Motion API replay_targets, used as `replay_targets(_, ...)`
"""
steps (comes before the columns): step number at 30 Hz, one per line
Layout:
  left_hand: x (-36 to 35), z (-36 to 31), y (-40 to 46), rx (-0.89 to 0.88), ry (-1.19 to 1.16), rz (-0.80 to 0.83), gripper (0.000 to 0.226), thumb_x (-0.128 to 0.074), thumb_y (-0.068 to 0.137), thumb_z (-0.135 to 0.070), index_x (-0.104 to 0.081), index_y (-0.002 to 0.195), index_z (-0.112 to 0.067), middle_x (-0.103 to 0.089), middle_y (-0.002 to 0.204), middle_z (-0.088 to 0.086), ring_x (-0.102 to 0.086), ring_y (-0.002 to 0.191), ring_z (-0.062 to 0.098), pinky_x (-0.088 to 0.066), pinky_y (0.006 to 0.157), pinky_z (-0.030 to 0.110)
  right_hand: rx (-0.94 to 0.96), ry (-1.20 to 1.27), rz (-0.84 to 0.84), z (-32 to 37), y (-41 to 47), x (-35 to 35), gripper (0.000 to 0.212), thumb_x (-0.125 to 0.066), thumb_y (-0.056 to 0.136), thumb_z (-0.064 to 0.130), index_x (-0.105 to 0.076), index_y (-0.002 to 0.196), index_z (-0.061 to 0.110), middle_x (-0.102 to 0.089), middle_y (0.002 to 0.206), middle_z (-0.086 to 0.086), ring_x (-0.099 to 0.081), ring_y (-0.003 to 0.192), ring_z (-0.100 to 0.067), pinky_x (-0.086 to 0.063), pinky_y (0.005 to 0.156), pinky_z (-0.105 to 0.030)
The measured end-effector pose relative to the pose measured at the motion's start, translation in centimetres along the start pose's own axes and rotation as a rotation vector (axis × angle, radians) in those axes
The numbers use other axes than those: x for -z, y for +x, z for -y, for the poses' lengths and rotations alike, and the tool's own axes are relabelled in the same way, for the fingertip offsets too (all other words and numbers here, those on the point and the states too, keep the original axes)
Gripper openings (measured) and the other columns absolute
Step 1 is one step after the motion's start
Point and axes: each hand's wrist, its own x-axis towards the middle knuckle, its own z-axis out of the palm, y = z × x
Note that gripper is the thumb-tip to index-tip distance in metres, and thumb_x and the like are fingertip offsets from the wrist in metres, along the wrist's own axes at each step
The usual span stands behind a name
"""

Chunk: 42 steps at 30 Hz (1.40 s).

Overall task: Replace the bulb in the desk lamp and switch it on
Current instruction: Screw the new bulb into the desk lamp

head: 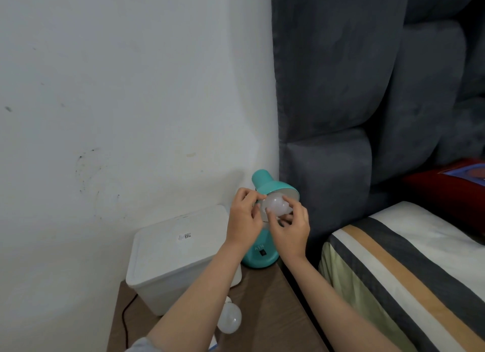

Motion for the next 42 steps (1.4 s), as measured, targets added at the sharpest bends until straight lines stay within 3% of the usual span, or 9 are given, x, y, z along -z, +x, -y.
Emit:
replay_targets(4, 0.0, -0.2, -0.1, 0.004, 0.003, -0.006, 0.028, -0.05, 0.081, 0.012, -0.063, 0.092, -0.011, -0.048, 0.094, -0.003, -0.058, 0.087, 0.015, -0.054, 0.071, 0.03, -0.079, 0.0, -0.028, 0.3, 0.5, -0.2, 0.042, -0.073, 0.08, 0.03, -0.054, 0.116, 0.021, -0.054, 0.111, -0.001, -0.067, 0.081, -0.022, -0.051, 0.063, -0.011)
replay_targets(11, -0.1, 0.0, 0.1, 0.004, -0.001, -0.017, 0.031, -0.05, 0.08, 0.014, -0.063, 0.092, -0.012, -0.048, 0.094, -0.004, -0.058, 0.086, 0.013, -0.054, 0.07, 0.032, 0.031, -0.008, 0.01, 0.0, 0.0, -0.5, 0.051, -0.075, 0.075, 0.008, -0.057, 0.121, 0.021, -0.047, 0.112, -0.004, -0.066, 0.085, -0.022, -0.059, 0.074, -0.028)
replay_targets(16, -0.2, 0.2, 0.1, -0.005, -0.003, -0.014, 0.03, -0.05, 0.08, 0.013, -0.062, 0.092, -0.012, -0.047, 0.093, -0.004, -0.057, 0.086, 0.013, -0.054, 0.068, 0.034, -0.156, 0.02, -0.036, 0.5, 0.3, -0.2, 0.049, -0.072, 0.082, 0.028, -0.051, 0.123, 0.012, -0.063, 0.105, -0.008, -0.065, 0.074, -0.006, -0.049, 0.063, -0.006)
replay_targets(21, -0.3, 0.2, 0.0, -0.002, 0.01, -0.026, 0.032, -0.051, 0.079, 0.014, -0.063, 0.092, -0.013, -0.047, 0.093, -0.005, -0.056, 0.084, 0.01, -0.053, 0.067, 0.031, 0.07, -0.046, -0.009, 0.2, -0.2, -0.6, 0.052, -0.073, 0.081, 0.018, -0.05, 0.128, 0.015, -0.045, 0.125, -0.01, -0.063, 0.096, -0.021, -0.059, 0.075, -0.027)
replay_targets(28, -0.3, 0.3, 0.0, -0.011, 0.018, -0.021, 0.03, -0.05, 0.079, 0.014, -0.063, 0.091, -0.011, -0.047, 0.092, -0.004, -0.056, 0.084, 0.014, -0.052, 0.066, 0.031, -0.135, -0.032, -0.052, 0.9, 0.4, -0.3, 0.048, -0.071, 0.082, 0.032, -0.052, 0.12, 0.01, -0.062, 0.086, 0.002, -0.064, 0.065, -0.007, -0.052, 0.062, -0.012)
replay_targets(31, -0.3, 0.2, 0.0, -0.021, 0.011, -0.023, 0.031, -0.05, 0.079, 0.014, -0.063, 0.091, -0.011, -0.047, 0.092, -0.003, -0.057, 0.084, 0.015, -0.051, 0.064, 0.028, -0.05, -0.062, -0.089, 1.2, 0.2, -0.4, 0.053, -0.072, 0.082, 0.028, -0.049, 0.124, 0.004, -0.056, 0.112, -0.01, -0.062, 0.077, -0.015, -0.046, 0.062, -0.003)
replay_targets(33, -0.3, 0.3, 0.0, -0.009, 0.002, -0.032, 0.031, -0.05, 0.079, 0.014, -0.063, 0.091, -0.012, -0.047, 0.092, -0.004, -0.057, 0.084, 0.015, -0.052, 0.064, 0.03, 0.057, -0.056, -0.056, 0.8, -0.1, -0.6, 0.056, -0.073, 0.081, 0.022, -0.047, 0.129, 0.009, -0.047, 0.123, -0.009, -0.06, 0.089, -0.015, -0.052, 0.069, -0.008)
replay_targets(37, -0.2, 0.4, 0.0, 0.005, 0.012, -0.027, 0.031, -0.052, 0.08, 0.013, -0.063, 0.091, -0.013, -0.047, 0.093, -0.005, -0.056, 0.084, 0.011, -0.054, 0.066, 0.034, 0.038, -0.104, -0.041, 0.7, 0.1, -0.5, 0.044, -0.073, 0.08, 0.022, -0.056, 0.12, 0.013, -0.057, 0.106, -0.011, -0.06, 0.079, -0.001, -0.047, 0.065, -0.005)
replay_targets(42, -0.3, 0.2, 0.1, 0.007, -0.003, -0.019, 0.029, -0.052, 0.08, 0.012, -0.063, 0.091, -0.012, -0.047, 0.093, -0.005, -0.056, 0.086, 0.011, -0.054, 0.067, 0.036, -0.005, -0.068, -0.033, 1.0, 0.2, -0.5, 0.049, -0.073, 0.08, 0.026, -0.05, 0.121, 0.009, -0.052, 0.112, -0.009, -0.063, 0.084, -0.019, -0.05, 0.066, -0.008)
